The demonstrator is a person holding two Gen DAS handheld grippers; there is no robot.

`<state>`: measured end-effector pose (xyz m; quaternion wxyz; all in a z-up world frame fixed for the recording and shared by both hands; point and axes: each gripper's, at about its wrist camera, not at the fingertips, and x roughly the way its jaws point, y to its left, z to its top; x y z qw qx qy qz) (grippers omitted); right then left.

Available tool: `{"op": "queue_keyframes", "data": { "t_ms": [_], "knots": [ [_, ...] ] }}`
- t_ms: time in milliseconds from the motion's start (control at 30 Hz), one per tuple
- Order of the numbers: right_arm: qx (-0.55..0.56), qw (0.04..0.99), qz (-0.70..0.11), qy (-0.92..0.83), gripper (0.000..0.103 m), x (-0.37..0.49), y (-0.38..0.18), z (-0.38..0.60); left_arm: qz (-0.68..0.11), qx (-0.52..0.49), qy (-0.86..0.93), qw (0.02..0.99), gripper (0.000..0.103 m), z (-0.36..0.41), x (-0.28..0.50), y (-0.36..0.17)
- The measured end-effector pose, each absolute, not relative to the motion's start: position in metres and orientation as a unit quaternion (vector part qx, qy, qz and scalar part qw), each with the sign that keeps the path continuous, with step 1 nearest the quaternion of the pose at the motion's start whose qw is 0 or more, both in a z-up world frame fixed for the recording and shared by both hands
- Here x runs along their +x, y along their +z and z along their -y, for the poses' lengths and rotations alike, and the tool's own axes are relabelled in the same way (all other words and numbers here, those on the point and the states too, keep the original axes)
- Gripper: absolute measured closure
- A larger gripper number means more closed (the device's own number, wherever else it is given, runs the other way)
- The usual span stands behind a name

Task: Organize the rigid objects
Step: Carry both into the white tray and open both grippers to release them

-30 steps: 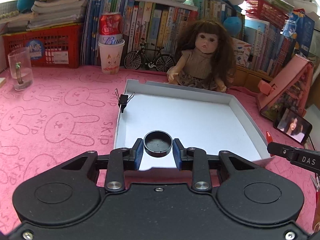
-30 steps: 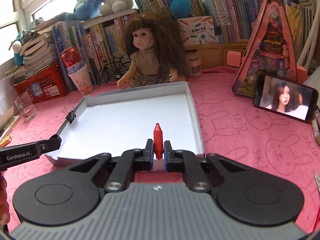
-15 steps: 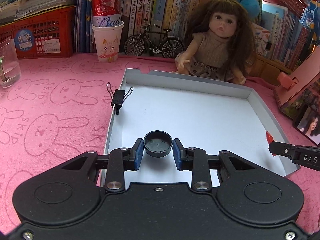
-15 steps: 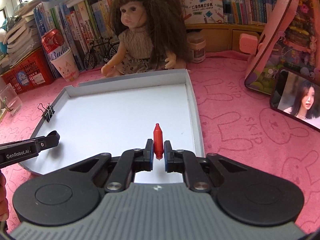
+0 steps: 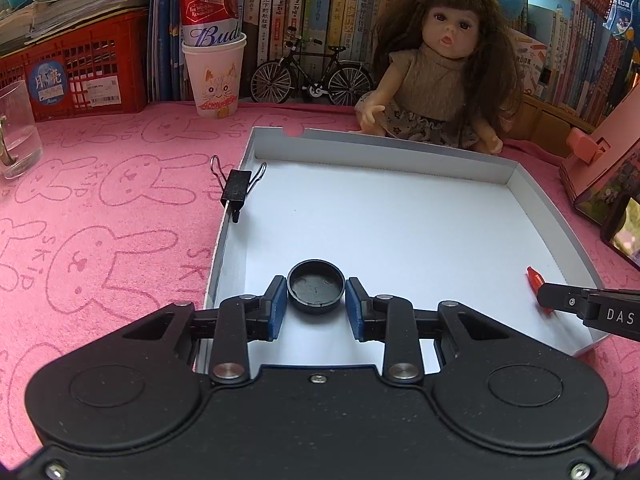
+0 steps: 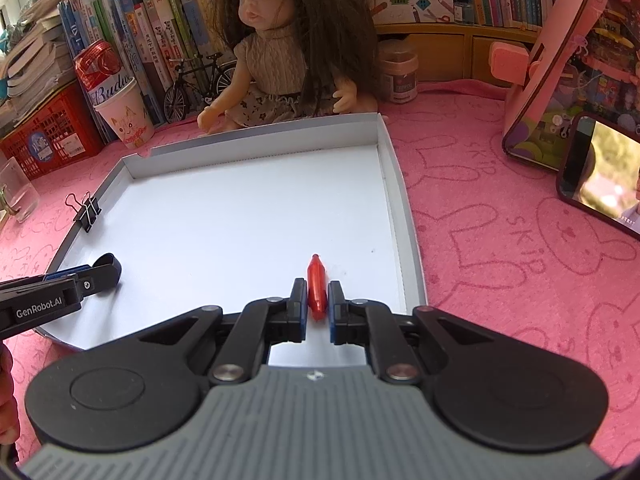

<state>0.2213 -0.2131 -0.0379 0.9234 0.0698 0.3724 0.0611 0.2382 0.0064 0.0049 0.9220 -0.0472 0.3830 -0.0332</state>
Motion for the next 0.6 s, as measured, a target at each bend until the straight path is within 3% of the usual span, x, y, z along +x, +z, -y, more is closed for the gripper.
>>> {"op": "queue_keyframes", "data": {
  "t_ms": [100, 133, 200, 467, 600],
  "knots": [
    [0.072, 0.924, -0.369, 0.062, 0.081, 0.22, -0.038, 0.213, -0.384, -0.052, -0.032, 0.921, 0.065, -0.007, 0.237, 0.006],
    [0.072, 0.925, -0.368, 0.063, 0.076, 0.219, -0.037, 0.213, -0.382, -0.056, -0.032, 0.922, 0.057, -0.008, 0.236, 0.007],
    [0.074, 0.926, -0.364, 0.065, 0.061, 0.217, -0.036, 0.214, -0.38, -0.059, -0.032, 0.922, 0.053, -0.009, 0.232, 0.009],
    [0.075, 0.936, -0.338, 0.072, 0.04, 0.199, -0.029, 0.214, -0.362, -0.053, -0.037, 0.93, 0.03, -0.009, 0.214, 0.02],
    [0.081, 0.938, -0.328, 0.077, 0.034, 0.191, -0.025, 0.216, -0.356, -0.051, -0.046, 0.932, 0.027, -0.007, 0.204, 0.025]
  ]
}}
